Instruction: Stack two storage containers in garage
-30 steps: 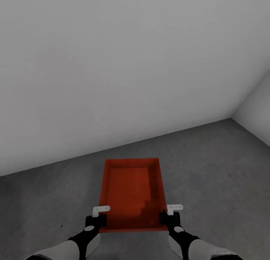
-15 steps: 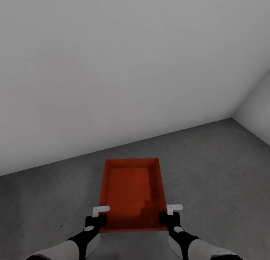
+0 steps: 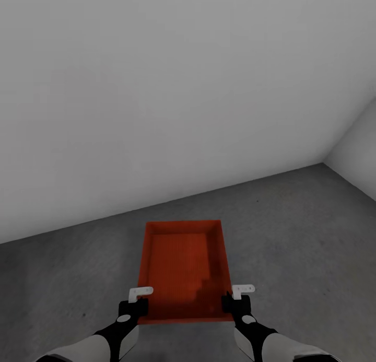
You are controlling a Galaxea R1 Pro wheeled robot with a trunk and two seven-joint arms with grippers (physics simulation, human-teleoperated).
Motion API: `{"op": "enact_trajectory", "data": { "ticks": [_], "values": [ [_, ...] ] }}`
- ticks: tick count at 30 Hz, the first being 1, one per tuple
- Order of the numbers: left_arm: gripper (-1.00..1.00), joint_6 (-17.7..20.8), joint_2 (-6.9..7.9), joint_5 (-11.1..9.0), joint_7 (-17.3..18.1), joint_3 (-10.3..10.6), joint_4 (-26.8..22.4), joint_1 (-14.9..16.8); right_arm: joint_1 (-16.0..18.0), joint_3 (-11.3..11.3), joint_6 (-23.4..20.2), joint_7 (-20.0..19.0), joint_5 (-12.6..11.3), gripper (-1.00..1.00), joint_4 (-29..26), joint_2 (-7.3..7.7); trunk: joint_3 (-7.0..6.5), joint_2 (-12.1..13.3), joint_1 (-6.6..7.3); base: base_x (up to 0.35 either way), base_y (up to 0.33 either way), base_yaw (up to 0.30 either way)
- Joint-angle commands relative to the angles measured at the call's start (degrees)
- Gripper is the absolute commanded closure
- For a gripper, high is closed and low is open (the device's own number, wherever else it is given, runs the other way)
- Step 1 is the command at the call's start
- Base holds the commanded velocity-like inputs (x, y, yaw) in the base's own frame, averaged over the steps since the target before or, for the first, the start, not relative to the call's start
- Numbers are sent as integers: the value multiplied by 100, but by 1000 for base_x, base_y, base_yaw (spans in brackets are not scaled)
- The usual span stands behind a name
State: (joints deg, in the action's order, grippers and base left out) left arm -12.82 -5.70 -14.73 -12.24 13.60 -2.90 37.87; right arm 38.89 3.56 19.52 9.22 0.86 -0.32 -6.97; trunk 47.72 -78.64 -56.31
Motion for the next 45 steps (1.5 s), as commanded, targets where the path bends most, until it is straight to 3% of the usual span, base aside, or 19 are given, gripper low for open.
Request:
{"op": "enact_trajectory", "data": {
  "ticks": [1,45],
  "values": [
    [100,-370,-2,-30,-121,101,-4,2,4,-329,43,36,-209,100,24,-146,22,-44,-22,0,0,0],
    [100,-378,-10,-30,-121,106,0,4,4,-329,43,36,-208,100,24,-146,22,-44,-22,0,-32,0]
  ]
}}
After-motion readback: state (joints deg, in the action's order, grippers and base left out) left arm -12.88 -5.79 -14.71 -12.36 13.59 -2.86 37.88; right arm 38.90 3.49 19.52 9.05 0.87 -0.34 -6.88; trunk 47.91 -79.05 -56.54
